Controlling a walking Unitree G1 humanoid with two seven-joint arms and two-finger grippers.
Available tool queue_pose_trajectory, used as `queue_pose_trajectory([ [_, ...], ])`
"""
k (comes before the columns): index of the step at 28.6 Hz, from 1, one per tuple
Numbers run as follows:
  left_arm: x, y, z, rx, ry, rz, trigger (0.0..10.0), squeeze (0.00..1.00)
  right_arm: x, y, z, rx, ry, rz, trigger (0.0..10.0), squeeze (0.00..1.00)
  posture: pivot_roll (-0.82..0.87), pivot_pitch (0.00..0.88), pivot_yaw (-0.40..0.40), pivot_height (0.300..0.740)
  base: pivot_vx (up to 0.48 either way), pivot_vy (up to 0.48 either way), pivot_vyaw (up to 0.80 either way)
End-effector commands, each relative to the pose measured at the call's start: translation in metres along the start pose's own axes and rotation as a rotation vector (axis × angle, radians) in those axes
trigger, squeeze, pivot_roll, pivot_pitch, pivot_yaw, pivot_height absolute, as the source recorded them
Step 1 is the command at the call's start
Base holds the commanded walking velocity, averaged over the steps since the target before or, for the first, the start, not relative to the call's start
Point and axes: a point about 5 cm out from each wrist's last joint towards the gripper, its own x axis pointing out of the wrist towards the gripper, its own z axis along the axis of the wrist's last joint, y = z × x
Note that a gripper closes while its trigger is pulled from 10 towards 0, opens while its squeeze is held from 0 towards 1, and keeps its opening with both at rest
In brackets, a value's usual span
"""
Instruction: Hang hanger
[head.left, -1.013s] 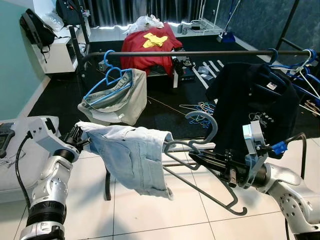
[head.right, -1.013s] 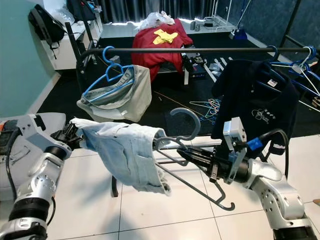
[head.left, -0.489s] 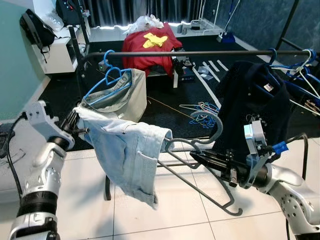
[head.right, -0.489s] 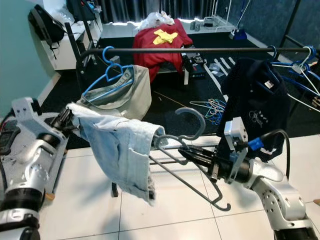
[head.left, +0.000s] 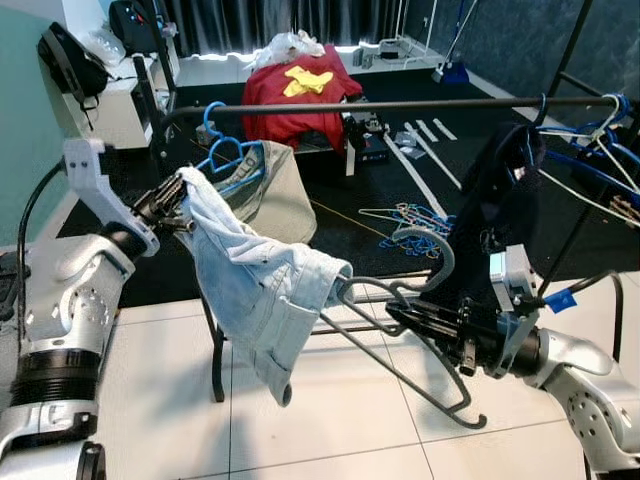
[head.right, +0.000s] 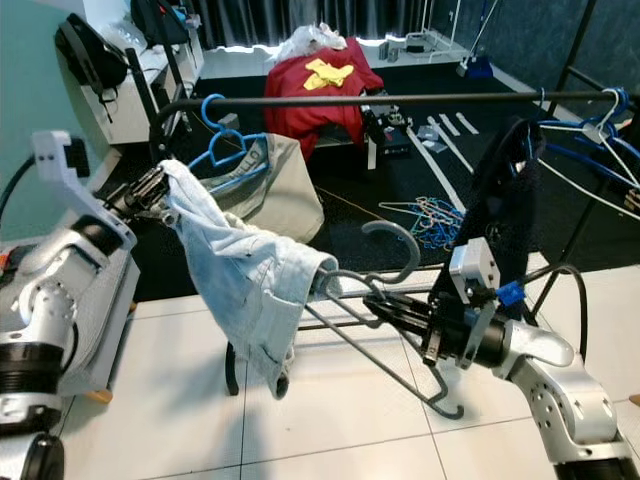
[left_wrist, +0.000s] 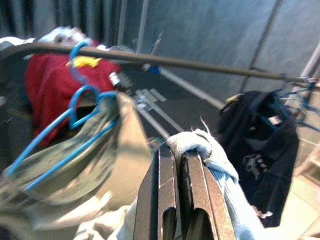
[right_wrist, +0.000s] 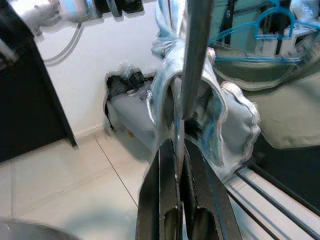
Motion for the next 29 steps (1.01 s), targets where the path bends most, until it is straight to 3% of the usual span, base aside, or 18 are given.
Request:
queue_pose_trajectory([
  [1,-0.001,0.011,0.011,0.004,-0.028,0.073,0.0,0.0,-0.001,0.001,-0.008,-0.013,0.057,0.004,10.0,0.0,-0.01,0.054,0.06,0.74,0.0,0.0,0.0],
  [3,-0.001,0.011,0.011,0.004,-0.028,0.073,0.0,0.0,-0.001,0.001,-0.008,-0.013,0.057,0.004,10.0,0.0,-0.01,0.054,0.06,0.74,0.0,0.0,0.0],
  [5,0.001,0.02,0.021,-0.031,-0.068,0.156,0.0,0.0,0.002,0.003,-0.008,0.004,0.029,0.009,10.0,0.0,-0.01,0.05,0.057,0.74,0.0,0.0,0.0],
  [6,0.001,0.027,0.02,-0.005,-0.042,0.223,3.5,0.0,0.004,0.003,-0.004,0.016,-0.017,0.009,10.0,0.0,-0.01,0.049,0.059,0.74,0.0,0.0,0.0],
  [11,-0.002,0.035,0.017,0.035,0.016,0.298,3.5,0.0,0.007,0.003,0.002,0.022,-0.069,0.009,10.0,0.0,-0.01,0.049,0.059,0.74,0.0,0.0,0.0],
  [12,-0.003,0.034,0.012,0.037,0.036,0.29,10.0,1.0,0.007,0.001,0.005,0.023,-0.088,0.004,10.0,0.0,-0.01,0.048,0.062,0.74,0.0,0.0,0.0],
  [18,-0.004,0.033,0.006,0.055,0.053,0.292,10.0,1.0,0.006,0.0,0.011,0.03,-0.128,-0.002,10.0,0.0,-0.02,0.05,0.062,0.74,0.0,0.0,0.0],
  [19,-0.003,0.032,0.007,0.059,0.044,0.291,10.0,0.0,0.007,0.0,0.013,0.031,-0.144,-0.002,10.0,0.0,-0.02,0.049,0.06,0.74,0.0,0.0,0.0],
  [25,-0.004,0.034,0.012,0.083,0.01,0.324,10.0,0.0,0.009,0.0,0.016,0.033,-0.164,0.007,10.0,0.0,-0.01,0.049,0.057,0.74,0.0,0.0,0.0],
  [26,-0.007,0.042,0.015,0.151,-0.001,0.392,10.0,0.0,0.011,0.001,0.018,0.036,-0.174,0.017,10.0,0.0,-0.01,0.05,0.055,0.74,0.0,0.0,0.0],
  [29,-0.011,0.051,0.019,0.21,-0.015,0.465,10.0,0.0,0.012,0.001,0.019,0.037,-0.181,0.024,10.0,0.0,-0.01,0.05,0.054,0.74,0.0,0.0,0.0],
])
